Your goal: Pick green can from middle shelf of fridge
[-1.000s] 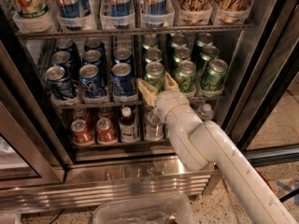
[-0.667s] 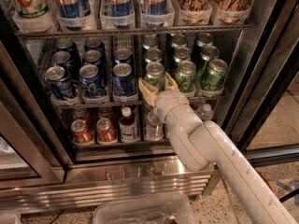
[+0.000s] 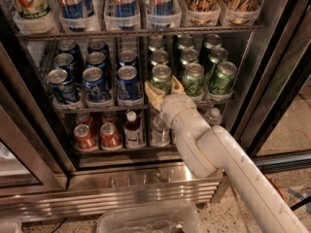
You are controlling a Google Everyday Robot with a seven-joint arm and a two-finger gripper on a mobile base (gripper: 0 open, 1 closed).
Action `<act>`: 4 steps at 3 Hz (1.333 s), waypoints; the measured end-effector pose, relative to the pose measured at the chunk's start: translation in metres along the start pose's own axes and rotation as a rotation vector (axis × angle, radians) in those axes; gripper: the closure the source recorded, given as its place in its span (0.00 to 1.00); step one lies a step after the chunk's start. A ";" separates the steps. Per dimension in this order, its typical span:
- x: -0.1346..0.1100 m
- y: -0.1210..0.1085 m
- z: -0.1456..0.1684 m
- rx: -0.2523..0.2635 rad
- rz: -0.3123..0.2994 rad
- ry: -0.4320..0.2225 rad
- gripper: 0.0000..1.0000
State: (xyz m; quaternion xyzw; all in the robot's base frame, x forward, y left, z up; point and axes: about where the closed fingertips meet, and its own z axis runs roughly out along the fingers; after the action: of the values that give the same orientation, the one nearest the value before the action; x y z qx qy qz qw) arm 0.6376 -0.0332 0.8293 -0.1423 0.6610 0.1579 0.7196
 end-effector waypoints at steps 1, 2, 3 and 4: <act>-0.012 0.003 -0.008 -0.018 -0.013 -0.002 1.00; -0.038 0.009 -0.017 -0.054 -0.052 -0.026 1.00; -0.057 0.015 -0.025 -0.091 -0.087 -0.041 1.00; -0.065 0.015 -0.035 -0.142 -0.157 -0.041 1.00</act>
Offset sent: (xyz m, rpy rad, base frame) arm -0.0400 -0.0002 0.0699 -0.0767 -0.1017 0.0947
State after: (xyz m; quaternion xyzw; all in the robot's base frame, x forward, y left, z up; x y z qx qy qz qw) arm 0.5942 -0.0364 0.8909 -0.2410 0.6202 0.1504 0.7312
